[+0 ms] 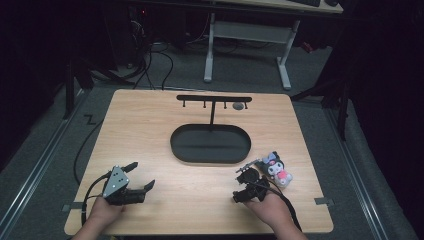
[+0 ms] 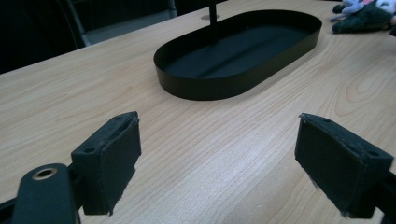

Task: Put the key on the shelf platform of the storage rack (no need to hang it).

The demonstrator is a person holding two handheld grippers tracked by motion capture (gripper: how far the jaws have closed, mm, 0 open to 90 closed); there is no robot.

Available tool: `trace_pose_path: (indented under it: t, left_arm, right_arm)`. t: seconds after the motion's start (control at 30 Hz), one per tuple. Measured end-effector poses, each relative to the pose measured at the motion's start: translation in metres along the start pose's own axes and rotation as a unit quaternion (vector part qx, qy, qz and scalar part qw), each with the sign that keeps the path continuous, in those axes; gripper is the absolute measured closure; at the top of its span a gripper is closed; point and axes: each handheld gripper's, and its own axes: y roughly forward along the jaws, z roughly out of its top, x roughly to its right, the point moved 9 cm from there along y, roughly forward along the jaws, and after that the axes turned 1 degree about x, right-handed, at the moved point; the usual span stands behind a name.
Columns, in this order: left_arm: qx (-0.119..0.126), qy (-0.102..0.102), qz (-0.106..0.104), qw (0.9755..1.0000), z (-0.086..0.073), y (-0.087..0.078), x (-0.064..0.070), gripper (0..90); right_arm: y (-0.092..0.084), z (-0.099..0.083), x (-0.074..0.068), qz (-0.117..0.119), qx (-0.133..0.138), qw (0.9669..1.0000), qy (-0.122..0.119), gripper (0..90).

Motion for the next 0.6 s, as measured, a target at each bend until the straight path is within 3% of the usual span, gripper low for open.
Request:
trace_pose_path:
  t: [0.43, 0.6]
  left_arm:
    - [0.001, -0.011, 0.016, 0.9998, 0.0, -0.005, -0.005, 15.4]
    - [-0.014, 0.006, 0.007, 0.9999, -0.003, -0.003, -0.001, 15.4]
  right_arm:
    - [-0.014, -0.009, 0.014, -0.003, -0.018, 0.9998, -0.009, 22.5]
    - [-0.024, -0.012, 0.021, -0.003, -0.016, 0.9998, -0.011, 23.4]
